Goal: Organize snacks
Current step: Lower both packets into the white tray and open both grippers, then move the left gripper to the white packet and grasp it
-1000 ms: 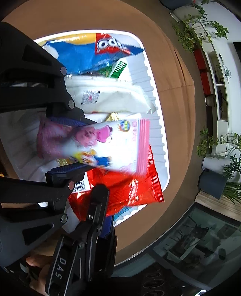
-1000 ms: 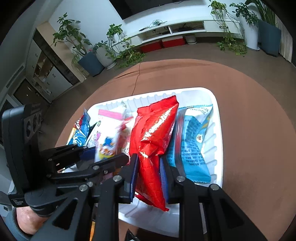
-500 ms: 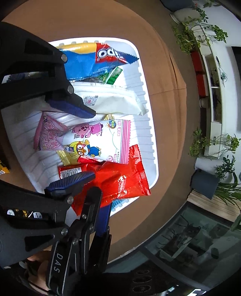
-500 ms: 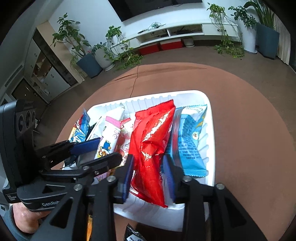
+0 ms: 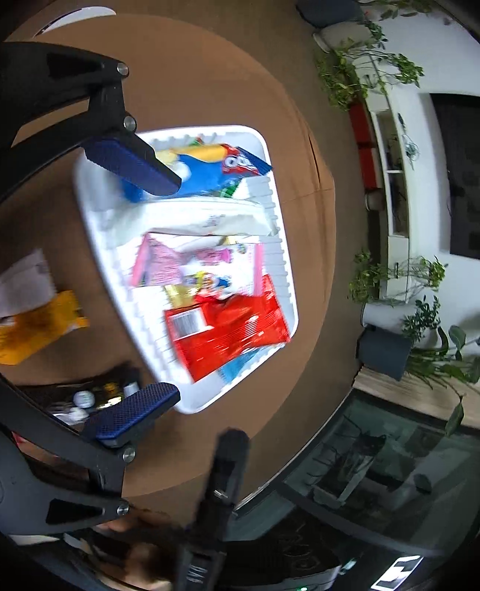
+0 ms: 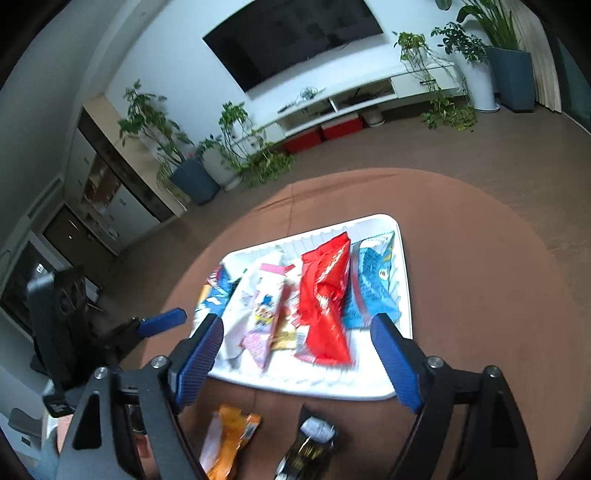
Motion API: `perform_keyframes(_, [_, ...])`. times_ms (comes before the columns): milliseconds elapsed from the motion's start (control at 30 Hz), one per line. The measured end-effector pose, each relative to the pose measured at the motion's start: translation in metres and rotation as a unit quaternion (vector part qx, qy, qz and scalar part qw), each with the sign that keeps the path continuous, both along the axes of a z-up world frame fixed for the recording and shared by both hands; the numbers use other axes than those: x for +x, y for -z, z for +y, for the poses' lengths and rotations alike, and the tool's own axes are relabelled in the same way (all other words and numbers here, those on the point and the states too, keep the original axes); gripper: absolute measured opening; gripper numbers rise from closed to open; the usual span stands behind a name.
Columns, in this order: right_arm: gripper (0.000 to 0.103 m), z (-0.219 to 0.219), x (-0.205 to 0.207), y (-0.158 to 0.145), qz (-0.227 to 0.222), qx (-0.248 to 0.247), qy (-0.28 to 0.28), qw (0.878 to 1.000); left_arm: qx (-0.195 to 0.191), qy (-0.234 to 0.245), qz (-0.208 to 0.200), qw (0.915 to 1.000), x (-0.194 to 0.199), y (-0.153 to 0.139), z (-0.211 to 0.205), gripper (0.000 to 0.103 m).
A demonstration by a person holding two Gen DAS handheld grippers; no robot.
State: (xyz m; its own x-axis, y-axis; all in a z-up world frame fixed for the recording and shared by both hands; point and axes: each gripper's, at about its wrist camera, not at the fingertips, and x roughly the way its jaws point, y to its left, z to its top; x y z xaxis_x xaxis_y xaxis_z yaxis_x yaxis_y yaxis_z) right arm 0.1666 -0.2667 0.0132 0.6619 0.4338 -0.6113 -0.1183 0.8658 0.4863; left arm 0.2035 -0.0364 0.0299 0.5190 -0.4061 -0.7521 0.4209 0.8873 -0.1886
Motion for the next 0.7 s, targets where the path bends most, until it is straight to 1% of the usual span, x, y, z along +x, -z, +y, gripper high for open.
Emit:
perform_keyframes(100, [0.085, 0.0, -0.033, -0.004, -0.012, 0.007, 0.008, 1.0, -0.012, -0.009, -0.005, 0.9999, -0.032, -0.002, 0.015, 0.103])
perform_keyframes(233, [0.086, 0.001, -0.073, 0.0, -0.014, 0.012, 0.021, 1.0, -0.019, -0.022, 0.003, 0.9996, -0.071, 0.005, 0.036, 0.103])
perform_keyframes(300, [0.086, 0.0, -0.097, 0.006, -0.013, 0.013, 0.034, 0.999, -0.026, -0.039, 0.013, 0.9988, -0.09, 0.013, 0.049, 0.103])
perform_keyframes(400, [0.086, 0.0, -0.127, 0.02, -0.004, 0.019, 0.052, 0.998, -0.035, -0.051, 0.033, 0.9975, -0.112, 0.025, 0.062, 0.103])
perform_keyframes(500, [0.086, 0.002, -0.146, 0.035, 0.015, 0.022, 0.062, 0.998, -0.043, -0.055, 0.059, 0.9958, -0.132, 0.041, 0.069, 0.103])
perform_keyframes(600, [0.086, 0.006, -0.159, 0.045, 0.026, 0.019, 0.064, 0.997, -0.035, -0.056, 0.07, 0.9953, -0.146, 0.053, 0.069, 0.103])
perform_keyframes(700, [0.086, 0.012, -0.17, 0.046, 0.026, 0.016, 0.064, 0.998, -0.029, -0.062, 0.075, 0.9948, -0.152, 0.06, 0.068, 0.103])
